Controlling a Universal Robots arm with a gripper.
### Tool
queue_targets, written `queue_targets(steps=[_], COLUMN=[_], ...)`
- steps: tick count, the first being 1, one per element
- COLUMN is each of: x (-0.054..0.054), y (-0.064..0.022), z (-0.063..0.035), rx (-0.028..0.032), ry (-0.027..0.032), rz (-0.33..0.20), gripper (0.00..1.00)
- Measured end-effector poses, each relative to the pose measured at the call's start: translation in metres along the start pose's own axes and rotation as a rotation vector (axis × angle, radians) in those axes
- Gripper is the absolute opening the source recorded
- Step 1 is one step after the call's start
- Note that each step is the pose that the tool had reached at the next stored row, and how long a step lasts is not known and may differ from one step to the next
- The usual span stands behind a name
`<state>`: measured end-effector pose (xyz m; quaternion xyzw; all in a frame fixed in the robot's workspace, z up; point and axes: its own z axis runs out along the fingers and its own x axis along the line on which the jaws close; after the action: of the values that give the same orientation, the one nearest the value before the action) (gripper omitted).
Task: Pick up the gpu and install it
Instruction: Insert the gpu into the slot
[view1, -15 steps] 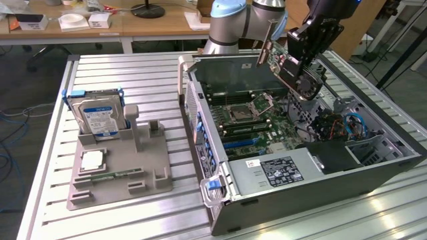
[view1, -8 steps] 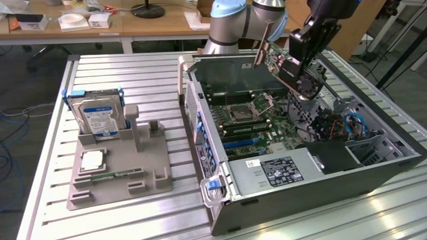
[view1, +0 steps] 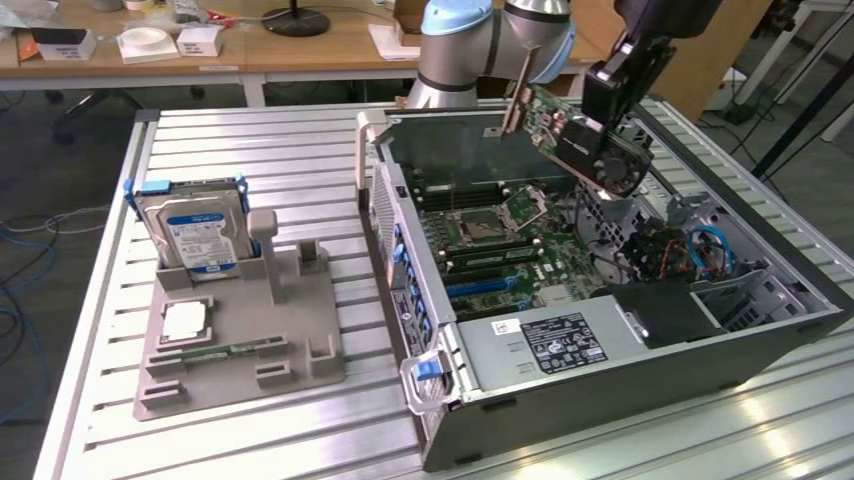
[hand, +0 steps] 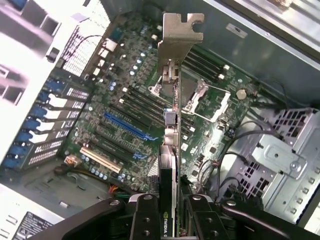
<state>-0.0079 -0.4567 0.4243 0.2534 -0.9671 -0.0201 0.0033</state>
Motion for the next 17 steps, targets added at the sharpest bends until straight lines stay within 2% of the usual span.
queue_targets(steps=[16,17], x=[0.0,0.0], y=[0.0,0.0], z=[0.0,0.0], rx=[-0.0009,-0.001], ry=[0.0096,0.0108], rz=[-0.237,-0.267], gripper=[0.26,0.26])
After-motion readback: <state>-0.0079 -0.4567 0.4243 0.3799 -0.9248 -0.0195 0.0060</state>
